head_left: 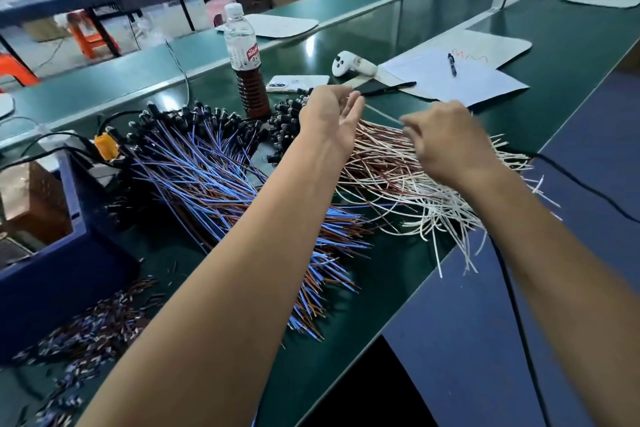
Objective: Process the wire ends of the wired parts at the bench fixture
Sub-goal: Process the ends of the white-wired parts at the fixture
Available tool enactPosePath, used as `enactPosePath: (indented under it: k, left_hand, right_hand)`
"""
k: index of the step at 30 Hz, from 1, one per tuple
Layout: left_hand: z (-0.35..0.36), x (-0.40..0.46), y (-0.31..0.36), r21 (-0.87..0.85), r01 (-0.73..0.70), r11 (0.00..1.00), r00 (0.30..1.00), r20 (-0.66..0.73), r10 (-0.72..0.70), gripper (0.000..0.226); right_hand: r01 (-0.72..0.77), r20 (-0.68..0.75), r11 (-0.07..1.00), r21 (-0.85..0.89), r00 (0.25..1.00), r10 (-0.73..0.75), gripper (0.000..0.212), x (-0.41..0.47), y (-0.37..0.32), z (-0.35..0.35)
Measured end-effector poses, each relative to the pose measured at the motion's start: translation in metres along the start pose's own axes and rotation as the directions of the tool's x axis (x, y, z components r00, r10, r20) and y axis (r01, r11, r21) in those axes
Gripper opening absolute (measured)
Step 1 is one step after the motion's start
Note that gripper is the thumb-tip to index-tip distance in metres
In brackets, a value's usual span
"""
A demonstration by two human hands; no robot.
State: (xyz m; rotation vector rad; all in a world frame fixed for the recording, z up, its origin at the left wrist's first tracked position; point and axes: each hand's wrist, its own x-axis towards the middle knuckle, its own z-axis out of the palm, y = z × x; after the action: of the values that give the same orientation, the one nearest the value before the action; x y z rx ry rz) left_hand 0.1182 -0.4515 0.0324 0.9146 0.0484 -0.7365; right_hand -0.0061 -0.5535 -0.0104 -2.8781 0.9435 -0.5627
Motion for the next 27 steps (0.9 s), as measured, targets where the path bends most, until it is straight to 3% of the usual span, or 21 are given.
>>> enactPosePath:
  k: [3,6,9,11,13,16,18,23,27]
  left_hand:
    - [-0.003,-0.003,-0.003,0.033,-0.029,0.999,0.998,-0.047,0.03,0.04]
    - [-0.011,-0.007,-0.002,0.208,-0.041,0.977,0.992,-0.11,0.064,0.028]
    - [-0.025,-0.014,0.002,0.279,-0.033,0.96,0.99,-0.121,0.069,0.02]
    - [-0.038,-0.022,0.008,0.303,-0.025,0.953,0.997,-0.06,0.045,0.024]
    - [-0.05,-0.032,0.015,0.338,-0.029,0.941,1.0,0.019,0.023,0.023]
    - [-0.076,-0.051,0.034,0.412,-0.064,0.909,0.996,0.087,0.031,0.025]
    - [-0.095,-0.067,0.048,0.501,-0.056,0.864,0.995,0.102,0.005,0.025]
    - [-0.179,-0.12,0.105,0.786,-0.103,0.609,0.994,0.096,0.043,0.021]
    - [-0.261,-0.172,0.149,0.982,-0.051,0.179,0.999,0.05,0.014,0.022]
  right_hand:
    - [-0.021,0.393,0.985,-0.171,0.915,0.088,0.08,0.0,-0.002,0.026]
    - [-0.033,0.484,0.988,-0.15,0.869,0.102,0.12,0.002,0.0,0.035]
    - [-0.062,0.489,0.988,-0.141,0.864,0.124,0.133,0.006,-0.003,0.029]
    - [-0.091,0.413,0.986,-0.141,0.9,0.142,0.126,0.006,-0.012,0.025]
    - [-0.067,0.27,0.99,-0.121,0.958,0.097,0.106,0.004,-0.028,0.02]
    - [0.091,-0.059,0.993,0.073,0.994,-0.087,0.049,-0.006,-0.081,0.008]
    - [0.211,-0.155,0.956,0.204,0.971,-0.182,0.02,-0.018,-0.121,0.001]
    - [0.424,0.047,0.853,0.305,0.888,-0.458,0.01,-0.059,-0.227,-0.003]
    - [0.543,0.293,0.793,0.278,0.738,-0.608,0.026,-0.097,-0.307,0.008]
